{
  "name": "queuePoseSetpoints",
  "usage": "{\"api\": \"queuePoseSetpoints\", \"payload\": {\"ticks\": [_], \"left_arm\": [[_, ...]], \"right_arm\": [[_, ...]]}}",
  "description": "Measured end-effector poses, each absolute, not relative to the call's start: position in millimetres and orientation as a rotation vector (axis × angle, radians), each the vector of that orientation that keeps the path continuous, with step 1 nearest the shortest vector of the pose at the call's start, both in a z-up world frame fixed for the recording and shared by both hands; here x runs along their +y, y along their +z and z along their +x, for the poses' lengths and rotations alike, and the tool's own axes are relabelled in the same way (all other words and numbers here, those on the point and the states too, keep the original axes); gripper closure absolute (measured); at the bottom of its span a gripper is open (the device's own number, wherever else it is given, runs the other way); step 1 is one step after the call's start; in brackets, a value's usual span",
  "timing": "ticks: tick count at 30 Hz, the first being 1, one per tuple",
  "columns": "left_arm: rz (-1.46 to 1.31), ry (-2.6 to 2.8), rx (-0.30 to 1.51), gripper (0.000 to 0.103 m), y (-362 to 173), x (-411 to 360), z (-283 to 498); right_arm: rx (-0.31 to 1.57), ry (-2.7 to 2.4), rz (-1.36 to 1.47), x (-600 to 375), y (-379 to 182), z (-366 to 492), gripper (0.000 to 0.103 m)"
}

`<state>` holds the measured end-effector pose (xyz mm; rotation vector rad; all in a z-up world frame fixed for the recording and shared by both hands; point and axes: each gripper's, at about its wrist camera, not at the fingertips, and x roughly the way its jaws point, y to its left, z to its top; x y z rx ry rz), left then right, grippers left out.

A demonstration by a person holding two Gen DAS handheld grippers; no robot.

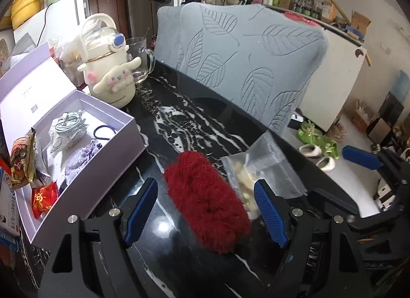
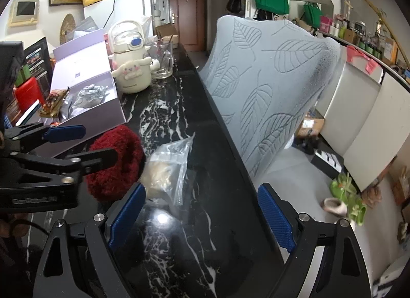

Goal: Organize soft objects
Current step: 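Grasp the red pompom with the left tool while the right tool grasps the clear bag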

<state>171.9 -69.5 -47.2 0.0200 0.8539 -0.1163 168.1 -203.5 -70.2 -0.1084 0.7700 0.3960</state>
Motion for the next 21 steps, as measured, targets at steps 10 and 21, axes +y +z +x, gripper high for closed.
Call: {"api": "queuePoseSetpoints", "payload": {"ticks": [10,21], "left_arm": [[0.002,-0.050,0.890,0.026,-58.8,-43.9,174.9],[-0.025,0.043,0.906,0.026,-63.8,-12.7,163.4]], "right_arm": [[0.777,0.417,-0.099,-193.6,-77.5,183.0,0.013],[0.764,0.441,-0.141,-166.4,-84.8,190.3,0.013]]}}
